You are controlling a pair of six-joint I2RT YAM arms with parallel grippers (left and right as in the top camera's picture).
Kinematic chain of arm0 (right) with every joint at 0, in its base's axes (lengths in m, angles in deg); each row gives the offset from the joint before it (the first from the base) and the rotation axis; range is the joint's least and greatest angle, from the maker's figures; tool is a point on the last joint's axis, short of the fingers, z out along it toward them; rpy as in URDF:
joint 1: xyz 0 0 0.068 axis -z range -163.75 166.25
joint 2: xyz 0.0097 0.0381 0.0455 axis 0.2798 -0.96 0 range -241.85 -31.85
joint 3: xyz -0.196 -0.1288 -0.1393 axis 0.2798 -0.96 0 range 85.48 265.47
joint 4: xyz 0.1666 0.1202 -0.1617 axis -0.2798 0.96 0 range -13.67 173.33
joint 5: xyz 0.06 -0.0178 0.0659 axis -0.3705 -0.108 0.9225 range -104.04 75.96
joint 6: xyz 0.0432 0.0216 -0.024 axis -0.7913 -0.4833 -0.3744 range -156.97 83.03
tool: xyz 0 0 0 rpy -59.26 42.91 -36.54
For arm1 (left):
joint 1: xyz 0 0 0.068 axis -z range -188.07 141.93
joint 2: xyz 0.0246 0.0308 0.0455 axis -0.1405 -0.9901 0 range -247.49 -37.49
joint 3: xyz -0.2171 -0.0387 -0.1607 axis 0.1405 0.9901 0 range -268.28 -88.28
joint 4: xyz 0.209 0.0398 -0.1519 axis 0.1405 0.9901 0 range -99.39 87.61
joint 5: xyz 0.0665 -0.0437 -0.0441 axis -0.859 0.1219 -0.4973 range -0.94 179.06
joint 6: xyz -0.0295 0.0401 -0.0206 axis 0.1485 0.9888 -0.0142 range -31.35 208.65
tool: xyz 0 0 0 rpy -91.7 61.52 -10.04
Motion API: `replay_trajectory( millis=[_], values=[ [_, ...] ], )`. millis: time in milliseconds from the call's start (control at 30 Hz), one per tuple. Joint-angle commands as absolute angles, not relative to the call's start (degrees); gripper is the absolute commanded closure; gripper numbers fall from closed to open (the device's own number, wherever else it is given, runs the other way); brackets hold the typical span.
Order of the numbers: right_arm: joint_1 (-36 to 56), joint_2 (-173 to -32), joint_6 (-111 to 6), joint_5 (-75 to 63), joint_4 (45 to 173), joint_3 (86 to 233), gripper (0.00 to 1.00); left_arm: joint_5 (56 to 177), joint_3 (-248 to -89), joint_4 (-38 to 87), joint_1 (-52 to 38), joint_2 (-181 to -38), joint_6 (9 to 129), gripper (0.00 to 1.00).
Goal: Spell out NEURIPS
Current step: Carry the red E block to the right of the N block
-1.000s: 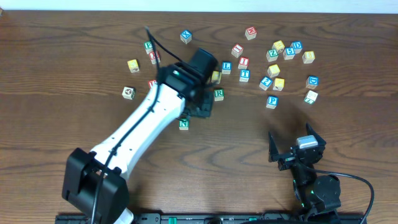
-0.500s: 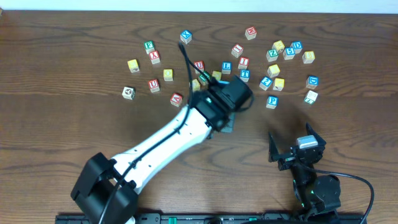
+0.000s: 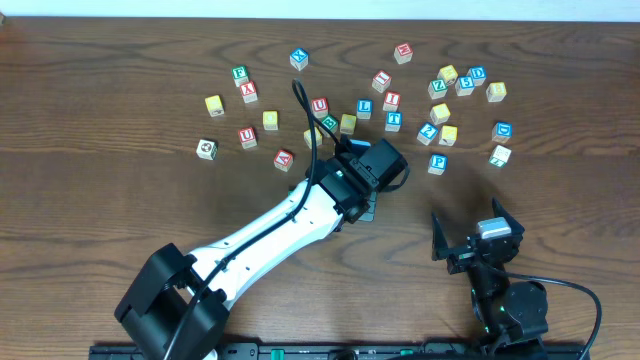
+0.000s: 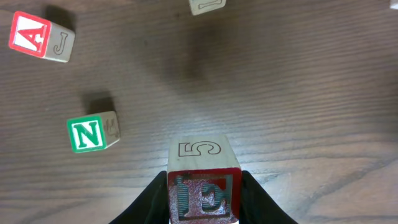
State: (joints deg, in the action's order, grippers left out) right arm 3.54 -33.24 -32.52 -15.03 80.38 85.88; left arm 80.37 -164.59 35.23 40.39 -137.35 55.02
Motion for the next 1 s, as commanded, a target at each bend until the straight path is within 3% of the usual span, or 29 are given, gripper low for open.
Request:
replay_trajectory(
  millis=[0, 200, 967],
  values=[
    [3.85, -32.98, -32.63, -14.75, 80.62, 85.79, 0.01, 82.23, -163.13, 33.85, 39.06, -136.38, 55.78, 0.92],
    [3.85, -32.98, -32.63, -14.75, 80.62, 85.79, 0.01, 90.1, -159.04, 29.88, 33.49, -136.38, 59.85, 0.92],
    [3.85, -32.98, -32.63, -14.75, 80.62, 85.79, 0.01, 89.93, -151.11, 21.07, 31.04, -136.41, 61.42, 0.92]
  ],
)
